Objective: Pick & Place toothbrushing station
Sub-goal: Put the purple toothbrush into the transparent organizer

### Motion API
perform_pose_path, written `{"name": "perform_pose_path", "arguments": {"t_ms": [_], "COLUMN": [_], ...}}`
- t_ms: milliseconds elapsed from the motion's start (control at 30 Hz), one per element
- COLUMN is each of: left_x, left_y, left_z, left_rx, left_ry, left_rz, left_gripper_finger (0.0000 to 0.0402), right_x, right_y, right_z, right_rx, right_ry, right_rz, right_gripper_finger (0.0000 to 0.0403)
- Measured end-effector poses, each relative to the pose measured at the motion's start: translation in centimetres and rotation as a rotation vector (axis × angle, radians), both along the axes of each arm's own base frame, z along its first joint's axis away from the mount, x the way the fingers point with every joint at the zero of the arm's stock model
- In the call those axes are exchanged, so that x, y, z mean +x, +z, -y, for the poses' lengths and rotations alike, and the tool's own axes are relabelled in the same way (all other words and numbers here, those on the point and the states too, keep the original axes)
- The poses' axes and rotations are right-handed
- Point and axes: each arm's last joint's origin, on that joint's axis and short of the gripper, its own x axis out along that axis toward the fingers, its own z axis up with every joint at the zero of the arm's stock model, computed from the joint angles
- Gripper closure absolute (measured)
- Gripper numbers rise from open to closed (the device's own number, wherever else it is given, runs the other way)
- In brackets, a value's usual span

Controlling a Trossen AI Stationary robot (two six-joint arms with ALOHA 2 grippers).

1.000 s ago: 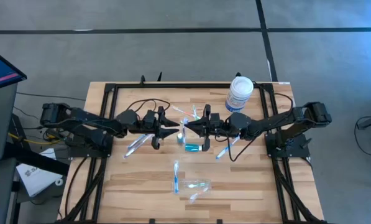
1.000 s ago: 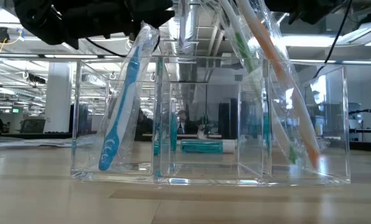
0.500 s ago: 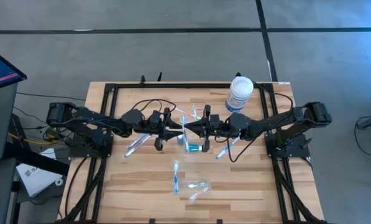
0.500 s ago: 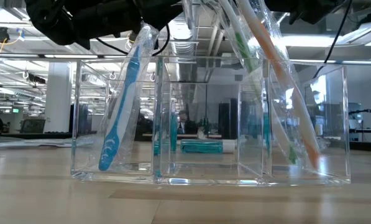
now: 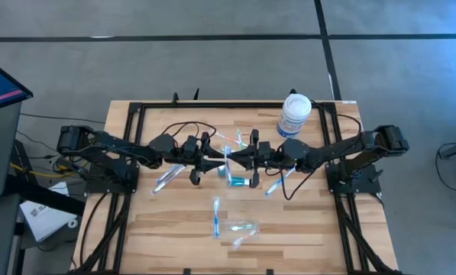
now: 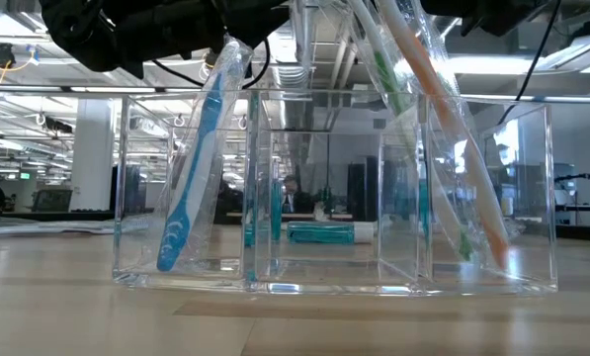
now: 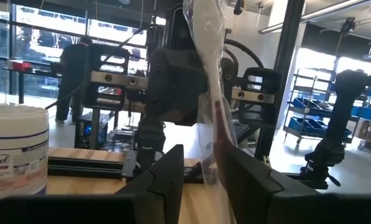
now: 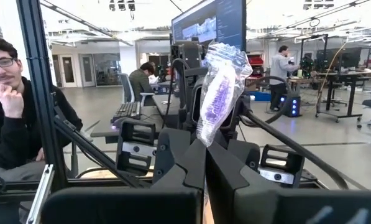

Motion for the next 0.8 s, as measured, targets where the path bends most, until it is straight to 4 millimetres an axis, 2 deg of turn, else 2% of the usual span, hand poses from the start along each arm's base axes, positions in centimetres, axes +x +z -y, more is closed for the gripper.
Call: {"name": "perform_pose_path", "arguments": {"t_ms": [800], "left_x": [-0.17], "left_y": [0.54], "left_z": [0.01], "left_rx": [-0.048], "left_ry": [-0.008], "left_rz": [0.039], "left_gripper_finger": [0.0298], "right_x": [0.06], "right_y": [-0.24], "right_z": [0.17], "right_rx": [-0.041], "right_ry": [-0.014], "right_rz": [-0.025], "right_gripper_finger": [0.0403]}}
